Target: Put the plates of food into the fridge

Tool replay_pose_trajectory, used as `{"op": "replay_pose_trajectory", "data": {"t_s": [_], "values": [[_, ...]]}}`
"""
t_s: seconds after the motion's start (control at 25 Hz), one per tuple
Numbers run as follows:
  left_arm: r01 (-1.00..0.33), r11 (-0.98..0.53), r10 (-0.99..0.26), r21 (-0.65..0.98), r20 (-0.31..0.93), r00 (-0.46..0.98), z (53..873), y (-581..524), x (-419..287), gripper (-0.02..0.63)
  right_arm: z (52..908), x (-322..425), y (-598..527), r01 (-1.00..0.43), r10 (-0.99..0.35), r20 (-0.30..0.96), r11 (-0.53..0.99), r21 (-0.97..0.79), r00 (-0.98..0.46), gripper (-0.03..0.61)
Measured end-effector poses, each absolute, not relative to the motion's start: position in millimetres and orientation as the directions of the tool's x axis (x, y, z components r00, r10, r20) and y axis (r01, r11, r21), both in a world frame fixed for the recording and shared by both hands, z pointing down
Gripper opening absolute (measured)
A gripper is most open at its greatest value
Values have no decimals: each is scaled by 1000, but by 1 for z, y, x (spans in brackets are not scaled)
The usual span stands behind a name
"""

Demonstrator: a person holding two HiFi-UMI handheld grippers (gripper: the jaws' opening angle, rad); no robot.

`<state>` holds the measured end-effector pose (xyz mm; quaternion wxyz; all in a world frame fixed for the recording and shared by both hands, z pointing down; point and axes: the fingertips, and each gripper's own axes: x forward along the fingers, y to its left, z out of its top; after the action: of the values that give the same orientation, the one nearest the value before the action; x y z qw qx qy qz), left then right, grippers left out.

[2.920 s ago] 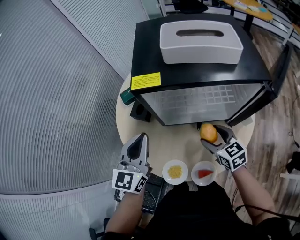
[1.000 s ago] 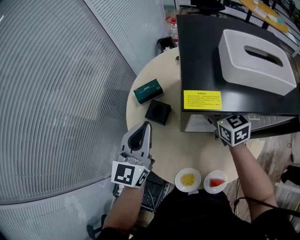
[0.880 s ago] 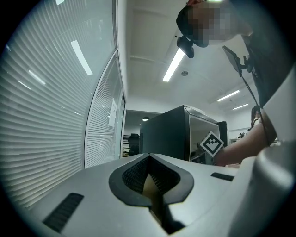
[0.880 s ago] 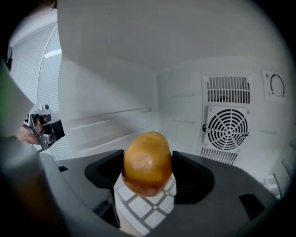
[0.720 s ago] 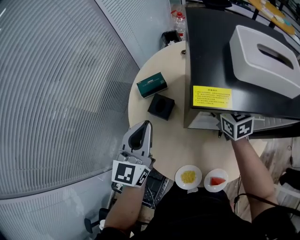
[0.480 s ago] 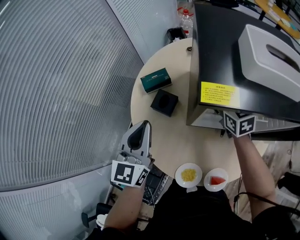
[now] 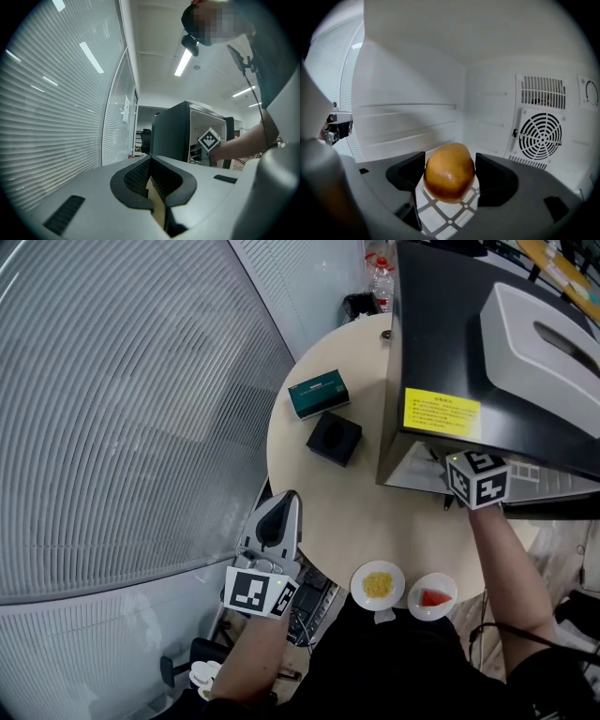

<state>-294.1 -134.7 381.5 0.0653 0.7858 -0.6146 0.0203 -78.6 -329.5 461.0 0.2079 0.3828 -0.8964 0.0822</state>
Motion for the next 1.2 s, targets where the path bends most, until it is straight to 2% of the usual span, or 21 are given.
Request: {"op": "replay_pose_trajectory", "data": {"t_s": [0.6, 1.2], "values": [[-983, -184, -978, 19, 97, 185, 356, -85, -280, 6, 415, -65, -292, -687, -675, 309, 722, 85, -671, 321], [-990, -95, -996, -100, 10, 94, 300, -3, -199, 6, 379, -8, -205, -613, -616, 174, 786, 78, -768, 319]]}}
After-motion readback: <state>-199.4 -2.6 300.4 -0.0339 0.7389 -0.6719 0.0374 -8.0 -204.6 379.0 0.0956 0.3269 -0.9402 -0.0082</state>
